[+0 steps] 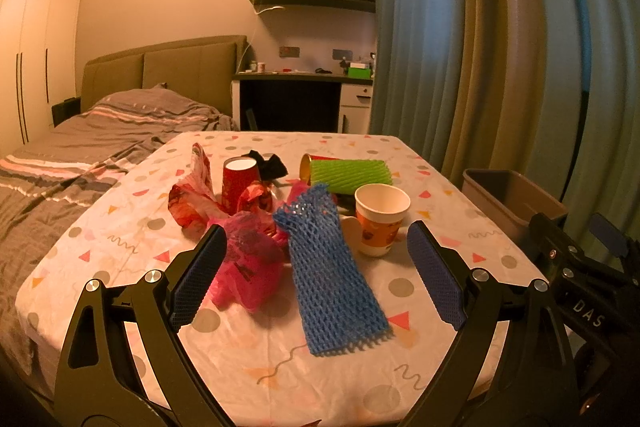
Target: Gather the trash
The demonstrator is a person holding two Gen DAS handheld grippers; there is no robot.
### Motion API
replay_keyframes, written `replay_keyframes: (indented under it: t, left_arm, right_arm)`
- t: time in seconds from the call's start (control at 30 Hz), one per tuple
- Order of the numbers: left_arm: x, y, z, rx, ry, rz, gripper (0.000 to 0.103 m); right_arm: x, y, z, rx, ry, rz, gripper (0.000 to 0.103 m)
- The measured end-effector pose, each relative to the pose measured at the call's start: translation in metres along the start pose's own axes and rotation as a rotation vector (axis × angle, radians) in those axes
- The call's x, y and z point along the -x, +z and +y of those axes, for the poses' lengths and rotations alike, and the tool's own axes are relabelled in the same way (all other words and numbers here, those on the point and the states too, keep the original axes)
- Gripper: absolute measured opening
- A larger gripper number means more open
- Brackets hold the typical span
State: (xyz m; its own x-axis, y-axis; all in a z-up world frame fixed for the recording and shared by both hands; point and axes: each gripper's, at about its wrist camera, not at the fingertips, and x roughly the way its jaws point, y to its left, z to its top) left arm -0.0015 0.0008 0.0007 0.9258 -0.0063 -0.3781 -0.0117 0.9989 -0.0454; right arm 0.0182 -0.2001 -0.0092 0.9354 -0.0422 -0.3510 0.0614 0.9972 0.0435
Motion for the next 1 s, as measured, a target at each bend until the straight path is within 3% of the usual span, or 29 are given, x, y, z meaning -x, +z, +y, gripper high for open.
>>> replay_keyframes:
  t: [1.0]
  left_arm:
    - [0.0002,0.0000,0.0005,0.002,-0.003,0.000,0.090]
  right_arm:
    - [0.0012,-0.0006,0.0002,-0.002,-0.003,-0.005,0.098]
